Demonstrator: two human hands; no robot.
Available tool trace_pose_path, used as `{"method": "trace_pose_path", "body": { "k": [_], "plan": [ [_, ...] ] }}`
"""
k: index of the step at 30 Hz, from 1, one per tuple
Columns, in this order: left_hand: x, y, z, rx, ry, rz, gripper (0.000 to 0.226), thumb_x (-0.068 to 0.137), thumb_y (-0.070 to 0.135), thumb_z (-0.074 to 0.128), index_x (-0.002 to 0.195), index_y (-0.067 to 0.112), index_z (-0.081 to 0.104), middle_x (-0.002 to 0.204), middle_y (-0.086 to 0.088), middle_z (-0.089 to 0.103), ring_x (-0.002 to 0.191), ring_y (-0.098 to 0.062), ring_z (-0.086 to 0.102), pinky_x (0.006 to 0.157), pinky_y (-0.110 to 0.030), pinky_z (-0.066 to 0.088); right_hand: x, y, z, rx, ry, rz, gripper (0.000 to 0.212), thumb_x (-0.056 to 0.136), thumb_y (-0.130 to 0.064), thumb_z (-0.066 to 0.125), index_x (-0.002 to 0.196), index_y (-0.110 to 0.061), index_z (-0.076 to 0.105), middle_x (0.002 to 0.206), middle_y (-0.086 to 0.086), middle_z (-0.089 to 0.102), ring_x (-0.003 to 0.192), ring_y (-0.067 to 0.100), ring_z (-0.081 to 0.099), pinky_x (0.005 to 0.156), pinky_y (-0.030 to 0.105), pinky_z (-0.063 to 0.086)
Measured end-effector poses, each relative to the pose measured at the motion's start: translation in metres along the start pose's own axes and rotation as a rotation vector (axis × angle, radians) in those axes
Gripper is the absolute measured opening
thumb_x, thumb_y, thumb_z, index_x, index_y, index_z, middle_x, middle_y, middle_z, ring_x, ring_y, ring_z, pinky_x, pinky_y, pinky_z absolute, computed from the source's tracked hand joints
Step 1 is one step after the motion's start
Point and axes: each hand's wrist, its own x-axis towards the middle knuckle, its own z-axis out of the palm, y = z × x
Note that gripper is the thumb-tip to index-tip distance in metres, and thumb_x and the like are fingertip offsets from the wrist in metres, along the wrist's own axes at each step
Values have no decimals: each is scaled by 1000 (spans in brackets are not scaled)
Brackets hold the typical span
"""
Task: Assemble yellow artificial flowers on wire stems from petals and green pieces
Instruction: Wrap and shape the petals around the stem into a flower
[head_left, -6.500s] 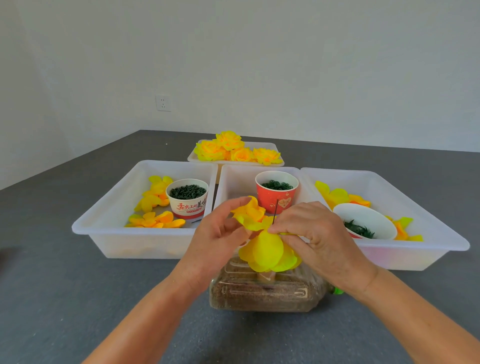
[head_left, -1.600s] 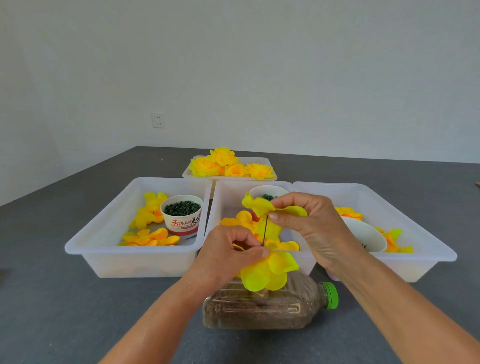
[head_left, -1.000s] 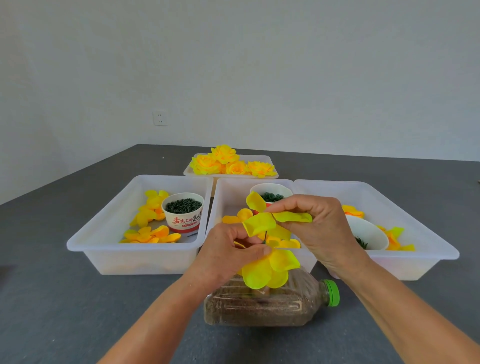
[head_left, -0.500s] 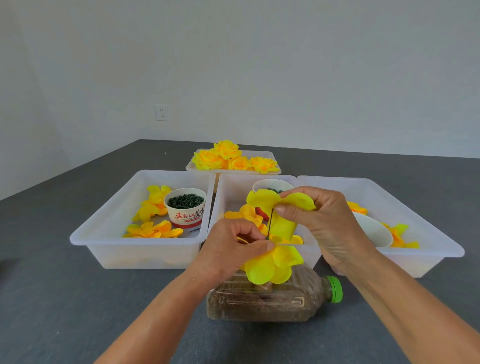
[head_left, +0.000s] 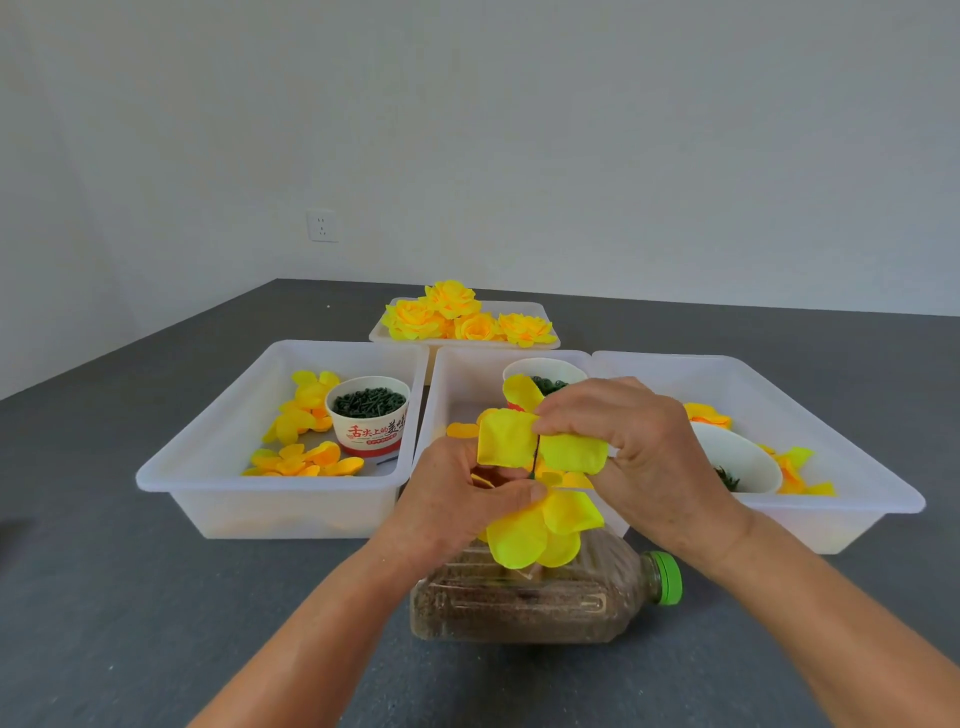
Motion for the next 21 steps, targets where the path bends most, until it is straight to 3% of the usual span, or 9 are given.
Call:
{"method": "trace_pose_path", "body": {
  "k": [3, 5, 7, 10, 17, 21],
  "plan": [
    [0, -2, 0, 13, 15, -1, 7, 77, 13, 74, 80, 19, 72, 80, 1, 74, 79, -15, 69, 72, -30, 57, -2, 1, 2, -46, -26, 8, 38, 51, 19, 78, 82, -3, 73, 88, 10, 71, 86, 17, 60, 73, 31, 49],
    [0, -2, 0, 17, 18, -14, 7, 76, 13, 75, 75, 20, 73, 76, 0, 73, 76, -15, 68, 72, -36, 57, -3, 1, 2, -56, -18, 19, 39, 56, 15, 78, 89, -4, 73, 90, 8, 71, 85, 24, 65, 74, 33, 50],
    [0, -2, 0, 14, 17, -26, 12, 76, 13, 75, 72, 24, 73, 72, 3, 72, 72, -11, 67, 69, -33, 55, -3, 0, 1, -33, 12, 33, 32, 64, 6, 74, 94, -4, 72, 92, 8, 71, 87, 25, 67, 79, 35, 48],
    [1, -2, 0, 29, 16, -4, 5, 77, 11, 75, 73, 13, 72, 72, 0, 72, 71, -14, 67, 69, -32, 55, -2, -1, 0, 52, 37, 71, 19, 71, 0, 70, 89, -3, 73, 89, 10, 70, 85, 23, 66, 74, 39, 52],
    [0, -1, 0, 19, 4, -2, 8, 77, 14, 74, 74, 21, 72, 77, 2, 73, 78, -15, 69, 72, -31, 56, -3, -2, 1, 21, 69, 57, 15, 70, -2, 72, 84, -2, 73, 85, 9, 69, 86, 14, 59, 70, 38, 52],
    [0, -1, 0, -2, -11, -12, 12, 78, 15, 73, 85, 24, 73, 84, 3, 74, 83, -14, 70, 74, -30, 57, -4, 0, 1, 30, 69, 59, 12, 67, -1, 73, 78, -3, 74, 83, 9, 68, 82, 13, 55, 65, 42, 52]
  ]
}}
